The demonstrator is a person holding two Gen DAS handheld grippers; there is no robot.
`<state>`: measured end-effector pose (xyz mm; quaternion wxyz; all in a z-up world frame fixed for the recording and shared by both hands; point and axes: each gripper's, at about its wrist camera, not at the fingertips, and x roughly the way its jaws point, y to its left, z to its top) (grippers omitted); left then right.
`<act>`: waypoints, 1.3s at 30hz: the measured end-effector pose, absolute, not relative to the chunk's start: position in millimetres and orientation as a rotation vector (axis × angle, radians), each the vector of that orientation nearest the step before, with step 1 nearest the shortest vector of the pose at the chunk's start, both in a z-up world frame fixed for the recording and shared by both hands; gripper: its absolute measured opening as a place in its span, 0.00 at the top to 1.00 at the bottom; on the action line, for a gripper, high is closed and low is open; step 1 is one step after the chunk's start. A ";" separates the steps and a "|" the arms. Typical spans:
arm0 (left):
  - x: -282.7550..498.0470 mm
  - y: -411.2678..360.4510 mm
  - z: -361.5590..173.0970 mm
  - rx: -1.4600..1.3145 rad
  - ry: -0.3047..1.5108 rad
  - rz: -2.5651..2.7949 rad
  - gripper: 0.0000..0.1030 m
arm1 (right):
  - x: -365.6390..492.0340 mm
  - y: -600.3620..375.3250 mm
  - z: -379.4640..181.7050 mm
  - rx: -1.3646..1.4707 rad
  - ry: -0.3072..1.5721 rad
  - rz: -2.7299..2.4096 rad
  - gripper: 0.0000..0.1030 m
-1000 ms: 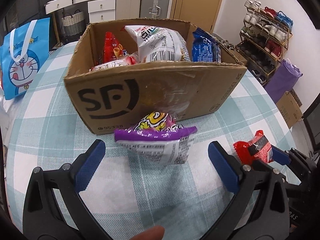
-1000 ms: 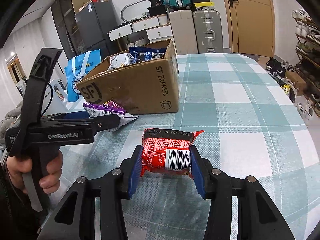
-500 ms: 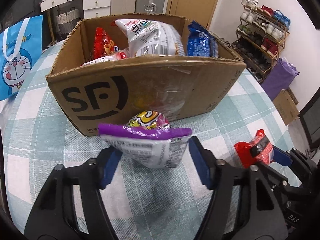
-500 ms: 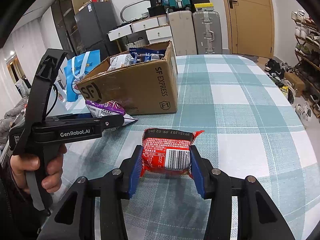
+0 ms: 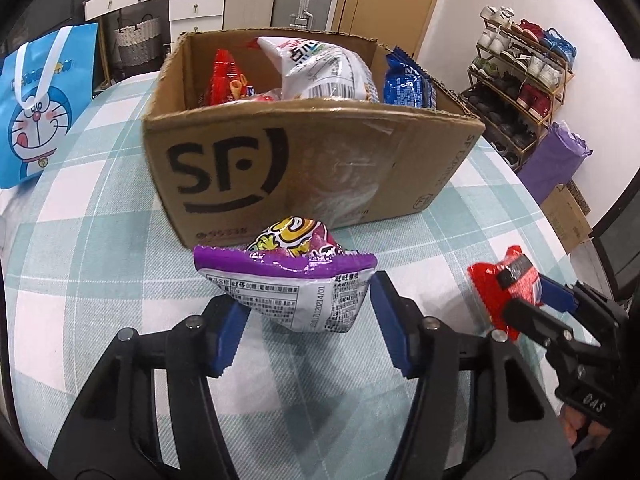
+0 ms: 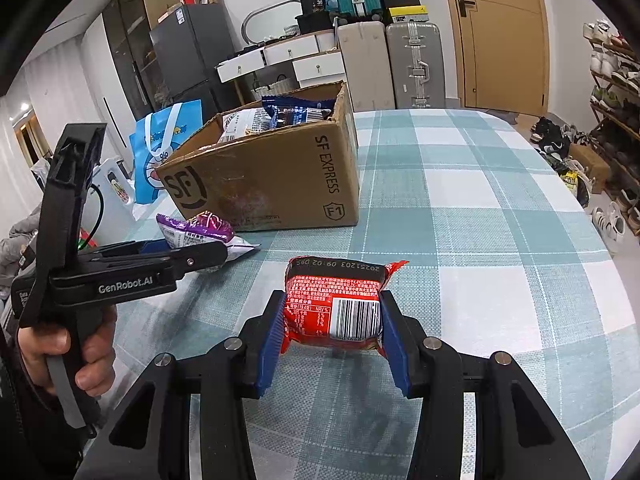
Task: Organize snacks
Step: 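Carry the purple chip bag and red packet over the box with both tools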
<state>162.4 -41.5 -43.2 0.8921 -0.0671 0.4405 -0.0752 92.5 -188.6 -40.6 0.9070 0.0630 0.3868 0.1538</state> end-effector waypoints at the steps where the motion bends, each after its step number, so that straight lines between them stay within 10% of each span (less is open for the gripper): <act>1: 159.1 -39.4 -43.5 -0.140 0.913 -0.153 0.45 | 92.4 -187.5 -40.6 0.130 0.799 0.321 0.55; 39: 102.5 4.5 61.7 -0.138 0.676 -0.127 0.45 | 119.4 -155.1 37.5 0.112 0.582 0.429 0.55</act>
